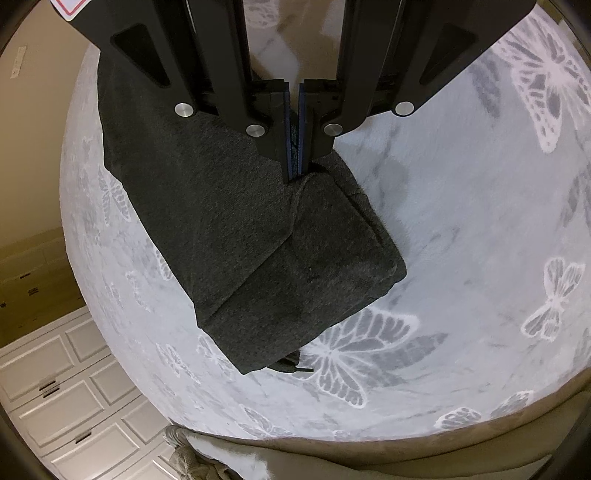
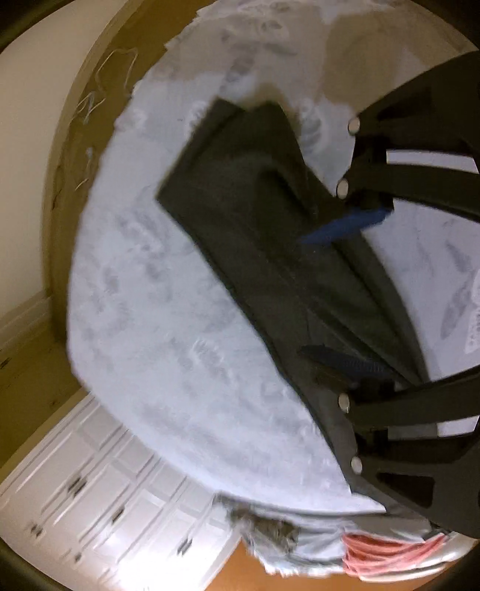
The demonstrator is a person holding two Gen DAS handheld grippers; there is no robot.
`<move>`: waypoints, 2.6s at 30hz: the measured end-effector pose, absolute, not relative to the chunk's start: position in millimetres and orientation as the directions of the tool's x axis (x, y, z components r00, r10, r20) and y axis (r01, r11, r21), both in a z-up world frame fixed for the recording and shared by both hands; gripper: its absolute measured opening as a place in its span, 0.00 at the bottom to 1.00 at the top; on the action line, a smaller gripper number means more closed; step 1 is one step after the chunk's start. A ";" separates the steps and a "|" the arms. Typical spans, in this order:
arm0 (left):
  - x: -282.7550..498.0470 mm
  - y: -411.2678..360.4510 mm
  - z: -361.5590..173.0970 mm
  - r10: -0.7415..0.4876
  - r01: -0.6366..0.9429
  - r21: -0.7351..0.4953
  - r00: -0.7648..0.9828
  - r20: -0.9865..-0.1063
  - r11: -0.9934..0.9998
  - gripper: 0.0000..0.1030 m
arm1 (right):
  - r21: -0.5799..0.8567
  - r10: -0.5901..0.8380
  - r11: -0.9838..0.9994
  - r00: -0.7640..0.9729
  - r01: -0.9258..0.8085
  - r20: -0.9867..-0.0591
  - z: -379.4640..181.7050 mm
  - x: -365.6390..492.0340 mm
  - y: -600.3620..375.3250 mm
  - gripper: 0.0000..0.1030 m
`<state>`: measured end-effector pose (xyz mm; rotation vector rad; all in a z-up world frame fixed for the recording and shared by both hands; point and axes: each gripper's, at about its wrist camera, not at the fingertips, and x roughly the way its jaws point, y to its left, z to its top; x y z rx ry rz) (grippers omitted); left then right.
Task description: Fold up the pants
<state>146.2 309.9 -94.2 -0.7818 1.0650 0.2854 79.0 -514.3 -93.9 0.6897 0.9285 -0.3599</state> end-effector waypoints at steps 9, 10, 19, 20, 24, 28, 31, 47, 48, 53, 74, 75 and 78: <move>147.5 315.2 -96.8 -0.174 -0.559 -0.450 0.477 -0.861 0.696 0.05 | 0.464 0.021 0.713 0.645 0.526 -0.764 -75.4 47.9 -525.3 0.04; 147.1 316.9 -97.5 -0.181 -0.561 -0.457 0.477 -0.860 0.691 0.06 | 0.491 0.035 0.709 0.670 0.506 -0.742 -66.1 29.7 -526.8 0.04; 147.7 310.0 -96.4 -0.146 -0.586 -0.428 0.465 -0.873 0.688 0.07 | 0.467 0.042 0.579 0.548 0.668 -0.835 -107.3 -46.2 -584.2 0.16; 147.9 307.6 -95.6 -0.132 -0.588 -0.416 0.464 -0.876 0.694 0.07 | 0.474 0.024 0.573 0.565 0.668 -0.824 -103.2 -48.0 -588.3 0.24; 146.1 305.1 -94.9 -0.114 -0.595 -0.407 0.467 -0.877 0.693 0.07 | 0.445 -0.053 0.558 0.565 0.701 -0.824 -98.5 -46.4 -598.3 0.74; 144.9 307.0 -95.8 -0.124 -0.592 -0.418 0.472 -0.873 0.689 0.07 | 0.521 0.063 0.487 0.567 0.701 -0.821 -117.5 -35.8 -602.0 0.75; 145.2 310.3 -96.7 -0.135 -0.588 -0.425 0.472 -0.871 0.688 0.07 | 0.633 0.114 0.419 0.654 0.651 -0.748 -108.7 -46.7 -602.6 0.75; 148.0 307.5 -95.8 -0.125 -0.590 -0.416 0.469 -0.874 0.692 0.07 | 0.712 0.178 0.266 0.693 0.650 -0.699 -133.4 -51.5 -595.1 0.41; 148.4 307.1 -95.5 -0.125 -0.589 -0.415 0.469 -0.874 0.693 0.07 | 0.698 0.157 0.316 0.691 0.642 -0.706 -130.2 -46.3 -594.9 0.05; 149.2 309.3 -95.5 -0.128 -0.575 -0.413 0.470 -0.873 0.706 0.07 | 0.653 0.060 0.719 0.915 0.238 -0.399 2.7 -31.1 -562.5 0.02; 156.0 302.6 -94.8 -0.079 -0.549 -0.347 0.453 -0.888 0.760 0.08 | 0.229 -0.156 0.781 0.536 0.581 -0.829 -117.0 46.2 -605.8 0.08; 154.8 304.8 -94.7 -0.094 -0.550 -0.363 0.456 -0.885 0.752 0.08 | 0.212 -0.181 0.787 0.546 0.579 -0.818 -109.4 43.3 -602.4 0.09; 140.4 309.2 -84.8 -0.158 -0.553 -0.449 0.494 -0.855 0.702 0.14 | 0.132 -0.294 0.797 0.571 0.589 -0.766 -66.7 32.2 -579.0 0.15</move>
